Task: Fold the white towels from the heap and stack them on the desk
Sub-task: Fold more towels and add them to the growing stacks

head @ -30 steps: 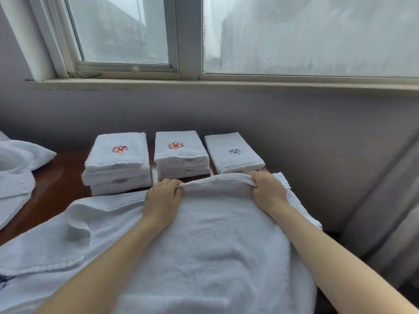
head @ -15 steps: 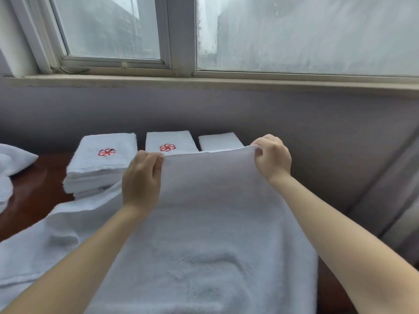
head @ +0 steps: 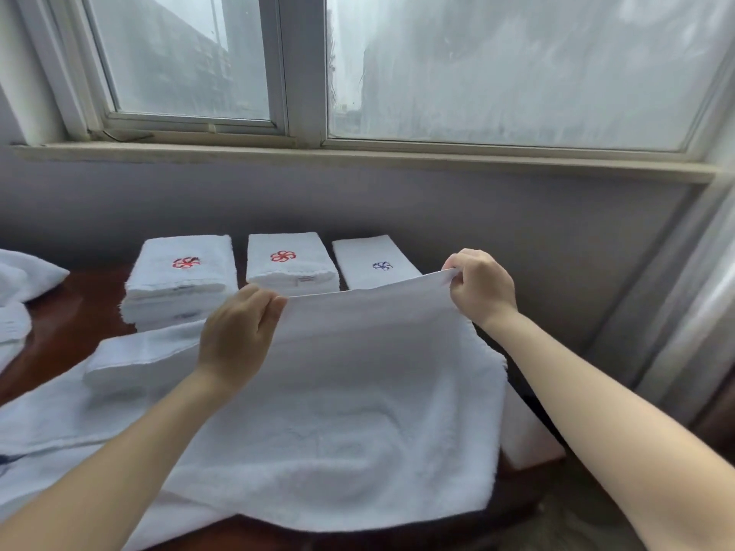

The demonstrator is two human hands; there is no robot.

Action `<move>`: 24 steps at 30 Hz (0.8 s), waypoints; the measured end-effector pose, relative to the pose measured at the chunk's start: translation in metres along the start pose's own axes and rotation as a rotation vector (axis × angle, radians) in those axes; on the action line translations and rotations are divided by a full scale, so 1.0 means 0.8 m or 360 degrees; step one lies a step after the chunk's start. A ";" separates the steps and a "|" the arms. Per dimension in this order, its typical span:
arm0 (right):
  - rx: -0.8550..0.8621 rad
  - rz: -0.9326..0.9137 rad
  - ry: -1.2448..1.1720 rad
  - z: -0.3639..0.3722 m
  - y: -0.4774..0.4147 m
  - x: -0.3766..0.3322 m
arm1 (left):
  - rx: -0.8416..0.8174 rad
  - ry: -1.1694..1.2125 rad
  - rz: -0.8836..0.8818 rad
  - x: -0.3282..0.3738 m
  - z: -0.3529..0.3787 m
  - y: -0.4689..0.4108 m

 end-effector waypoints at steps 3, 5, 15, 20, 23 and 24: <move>-0.0088 -0.0071 0.0003 -0.015 0.015 0.002 | -0.0184 -0.0039 -0.0016 0.002 0.002 0.014; -0.0413 -0.0092 0.0155 -0.020 0.026 0.006 | -0.0615 -0.0136 -0.0177 0.001 0.012 0.021; -0.0940 0.0211 0.0382 0.004 0.081 -0.003 | -0.0920 0.0249 -0.0059 0.070 0.060 0.017; -0.1161 0.0090 0.0641 0.071 0.114 0.003 | -0.1305 0.0066 -0.0071 0.086 0.109 0.033; -0.1085 0.0021 0.0492 0.086 0.100 0.015 | -0.1350 0.0006 -0.0161 0.072 0.121 0.032; -0.1070 -0.0013 0.0463 0.091 0.094 0.018 | -0.1354 -0.0007 -0.0176 0.069 0.123 0.030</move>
Point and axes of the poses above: each hand's wrist, its own y-axis away from the middle knuckle, its own z-axis out of the palm, x = y × z, the point moved 3 cm from there along -y, towards the middle knuckle, and after that the axes turned 12 degrees about z, right-handed, at the moved point
